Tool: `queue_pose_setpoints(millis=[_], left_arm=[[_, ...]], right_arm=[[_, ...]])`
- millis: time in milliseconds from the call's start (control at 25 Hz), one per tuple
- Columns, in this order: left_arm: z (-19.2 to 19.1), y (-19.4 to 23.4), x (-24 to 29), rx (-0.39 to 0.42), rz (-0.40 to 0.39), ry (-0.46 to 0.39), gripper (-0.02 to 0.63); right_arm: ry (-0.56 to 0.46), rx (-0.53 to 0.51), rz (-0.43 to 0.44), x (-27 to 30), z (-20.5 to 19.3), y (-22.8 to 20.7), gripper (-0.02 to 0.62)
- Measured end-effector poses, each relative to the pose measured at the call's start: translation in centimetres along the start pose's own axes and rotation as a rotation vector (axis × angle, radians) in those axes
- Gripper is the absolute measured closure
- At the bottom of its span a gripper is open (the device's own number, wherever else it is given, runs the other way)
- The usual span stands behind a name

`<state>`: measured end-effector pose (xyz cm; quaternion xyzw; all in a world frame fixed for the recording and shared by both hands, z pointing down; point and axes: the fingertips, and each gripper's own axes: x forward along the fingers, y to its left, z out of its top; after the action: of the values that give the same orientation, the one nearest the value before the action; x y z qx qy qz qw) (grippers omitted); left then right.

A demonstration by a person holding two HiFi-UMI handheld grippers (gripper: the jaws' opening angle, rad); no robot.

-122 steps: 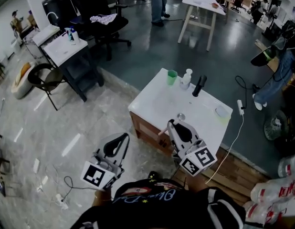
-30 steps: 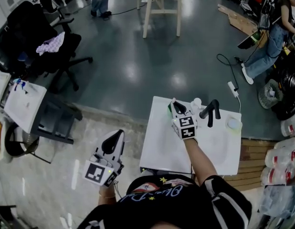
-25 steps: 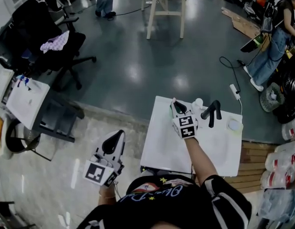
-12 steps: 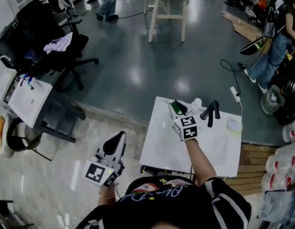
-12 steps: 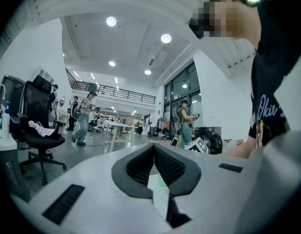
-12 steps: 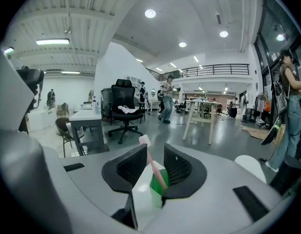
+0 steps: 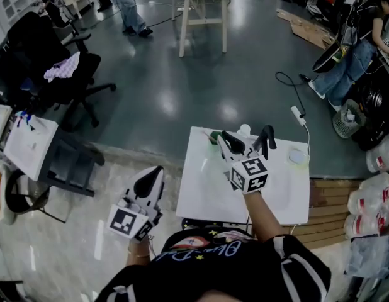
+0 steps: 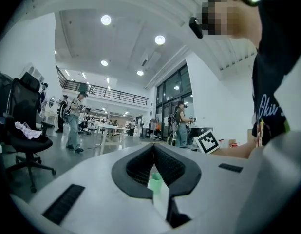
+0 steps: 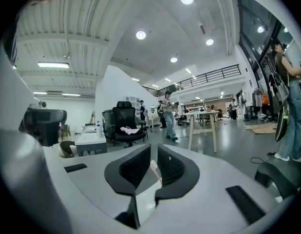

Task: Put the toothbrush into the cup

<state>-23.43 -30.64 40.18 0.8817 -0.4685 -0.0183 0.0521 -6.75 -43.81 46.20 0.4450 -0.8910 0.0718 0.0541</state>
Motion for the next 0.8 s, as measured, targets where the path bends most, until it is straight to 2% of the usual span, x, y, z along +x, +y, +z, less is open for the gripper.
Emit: queue_pose_setpoints(millis=[120,360,800], left_arm=[[0.2,-0.5,1.3,0.006,-0.035,-0.004,0.603],[0.3,-1.8,3.9,0.045,-0.100,0.008,0.603],[0.3,-4.8,6.6,0.023,-0.206,0.002,0.603]], right_arm=[[-0.030,0.025,0.016,-1.8,0.9,0.4,0.579],[-0.091,0.069,0.003,-5.5,2.8,0.5,0.588],[-0.152,0.091,-0.024,-9.3,4.3,0.6,0.595]])
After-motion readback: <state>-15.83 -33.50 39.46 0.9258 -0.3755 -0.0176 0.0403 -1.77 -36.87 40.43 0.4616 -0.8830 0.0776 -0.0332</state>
